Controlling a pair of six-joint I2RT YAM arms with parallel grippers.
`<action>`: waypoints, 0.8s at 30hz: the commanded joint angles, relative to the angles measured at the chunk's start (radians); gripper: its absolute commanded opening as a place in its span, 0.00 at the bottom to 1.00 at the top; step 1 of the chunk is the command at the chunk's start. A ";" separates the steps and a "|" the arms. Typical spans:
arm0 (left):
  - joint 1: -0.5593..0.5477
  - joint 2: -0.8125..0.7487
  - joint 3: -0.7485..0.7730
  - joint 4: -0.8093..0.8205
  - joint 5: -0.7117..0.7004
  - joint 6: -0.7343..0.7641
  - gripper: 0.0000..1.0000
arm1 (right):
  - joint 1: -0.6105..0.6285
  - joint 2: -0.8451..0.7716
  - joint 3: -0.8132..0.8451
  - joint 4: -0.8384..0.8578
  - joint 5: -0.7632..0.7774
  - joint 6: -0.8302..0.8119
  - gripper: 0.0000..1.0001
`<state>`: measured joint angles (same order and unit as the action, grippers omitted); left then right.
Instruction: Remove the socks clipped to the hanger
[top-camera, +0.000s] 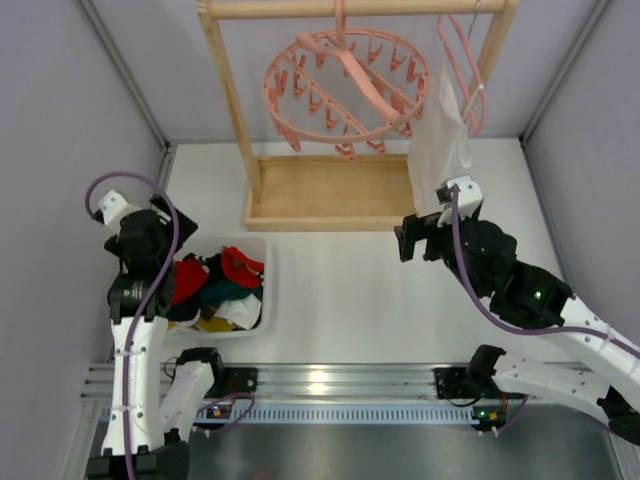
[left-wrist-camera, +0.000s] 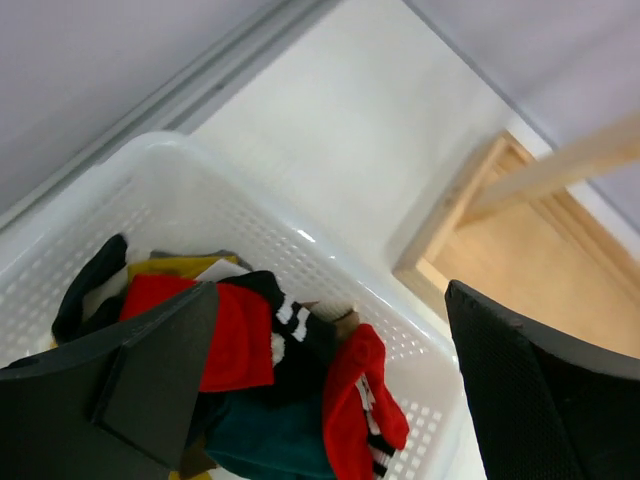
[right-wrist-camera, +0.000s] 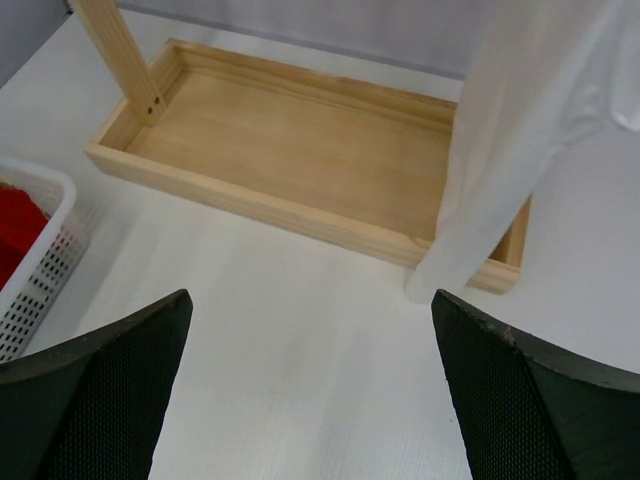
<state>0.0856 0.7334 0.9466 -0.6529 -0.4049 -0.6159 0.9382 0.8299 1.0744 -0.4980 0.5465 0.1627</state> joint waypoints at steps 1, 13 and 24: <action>0.005 0.076 0.083 -0.030 0.241 0.254 0.98 | -0.010 -0.093 -0.043 -0.037 0.151 0.064 0.99; -0.147 -0.026 0.156 -0.129 0.452 0.400 0.99 | -0.010 -0.290 -0.079 -0.283 0.262 0.127 1.00; -0.363 -0.222 0.204 -0.275 0.261 0.458 0.98 | -0.009 -0.383 -0.085 -0.405 0.288 0.127 0.99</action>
<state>-0.2363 0.5575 1.1244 -0.8700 -0.0765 -0.1978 0.9382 0.4728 0.9943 -0.8429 0.8059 0.2825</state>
